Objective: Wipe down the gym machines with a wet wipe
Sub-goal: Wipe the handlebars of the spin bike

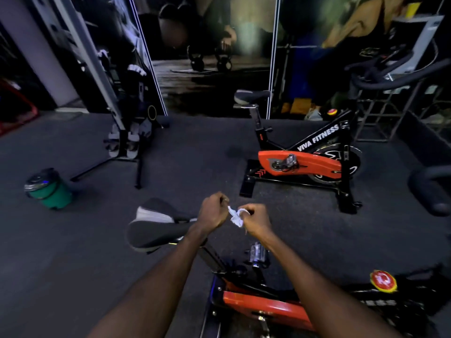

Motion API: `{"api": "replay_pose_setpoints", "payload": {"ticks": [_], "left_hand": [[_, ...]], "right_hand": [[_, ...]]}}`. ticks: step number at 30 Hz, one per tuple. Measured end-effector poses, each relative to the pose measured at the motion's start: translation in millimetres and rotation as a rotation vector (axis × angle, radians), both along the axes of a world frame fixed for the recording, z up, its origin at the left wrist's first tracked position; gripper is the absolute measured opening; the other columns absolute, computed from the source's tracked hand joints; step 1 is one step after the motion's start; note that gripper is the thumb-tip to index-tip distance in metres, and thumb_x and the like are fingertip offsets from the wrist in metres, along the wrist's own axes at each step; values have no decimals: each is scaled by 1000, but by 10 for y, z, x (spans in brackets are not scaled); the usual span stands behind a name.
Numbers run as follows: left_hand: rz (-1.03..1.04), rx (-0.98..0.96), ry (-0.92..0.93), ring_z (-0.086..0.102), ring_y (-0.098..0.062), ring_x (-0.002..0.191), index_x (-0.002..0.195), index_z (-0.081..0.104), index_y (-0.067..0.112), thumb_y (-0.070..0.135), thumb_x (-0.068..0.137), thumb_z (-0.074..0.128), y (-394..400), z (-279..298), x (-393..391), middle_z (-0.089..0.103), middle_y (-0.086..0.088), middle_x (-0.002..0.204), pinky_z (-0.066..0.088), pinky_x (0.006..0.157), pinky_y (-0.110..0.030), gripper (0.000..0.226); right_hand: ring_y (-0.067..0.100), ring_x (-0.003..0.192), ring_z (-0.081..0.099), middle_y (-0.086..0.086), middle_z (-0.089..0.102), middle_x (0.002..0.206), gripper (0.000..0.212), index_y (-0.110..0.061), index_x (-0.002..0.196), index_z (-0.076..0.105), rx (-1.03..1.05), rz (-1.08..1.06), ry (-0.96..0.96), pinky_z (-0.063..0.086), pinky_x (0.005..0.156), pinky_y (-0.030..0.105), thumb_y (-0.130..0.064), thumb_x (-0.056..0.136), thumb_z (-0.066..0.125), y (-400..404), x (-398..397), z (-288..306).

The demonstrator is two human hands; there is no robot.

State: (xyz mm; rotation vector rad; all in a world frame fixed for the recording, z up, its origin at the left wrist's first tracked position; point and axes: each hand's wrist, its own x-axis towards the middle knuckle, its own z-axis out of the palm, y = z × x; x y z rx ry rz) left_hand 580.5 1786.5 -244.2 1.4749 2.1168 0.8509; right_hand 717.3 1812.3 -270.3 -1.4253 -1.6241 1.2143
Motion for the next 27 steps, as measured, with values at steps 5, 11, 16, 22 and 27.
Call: {"api": "replay_pose_setpoints", "payload": {"ticks": [5,11,16,22,27], "left_hand": [[-16,36,92,65,-31,96,92,68,10,6,92,51,-148,-174,-803,72,-10,97,47,84,-36,17],[-63,58,188,59,-36,96,91,68,4,-3,88,49,-255,-386,-1508,70,-15,100,40,87,-36,21],[-107,102,228,55,-33,97,93,68,5,-5,86,46,-330,-443,-1809,67,-14,99,38,88,-34,25],[-65,185,385,56,-37,88,91,70,4,-3,81,58,-473,-489,-2049,65,-17,93,49,78,-42,17],[25,133,419,52,-38,97,104,67,1,0,84,61,-563,-586,-2246,62,-19,104,48,83,-45,21]], "right_hand": [[24,80,63,12,68,77,23,-10,73,73,123,28,-220,44,69,33,-7,90,58,-157,-760,-190],[22,92,43,7,45,98,16,-7,93,60,411,70,-497,40,73,39,-1,91,46,-416,-1242,-250],[28,103,46,8,55,105,23,-9,102,62,446,31,-620,42,76,37,4,85,54,-564,-1492,-156],[30,73,63,7,68,78,24,-13,84,65,498,8,-667,38,65,31,4,68,70,-647,-1626,-169],[30,97,56,10,62,106,25,-11,106,54,535,264,-545,44,81,37,2,85,50,-711,-2048,-350]]}}
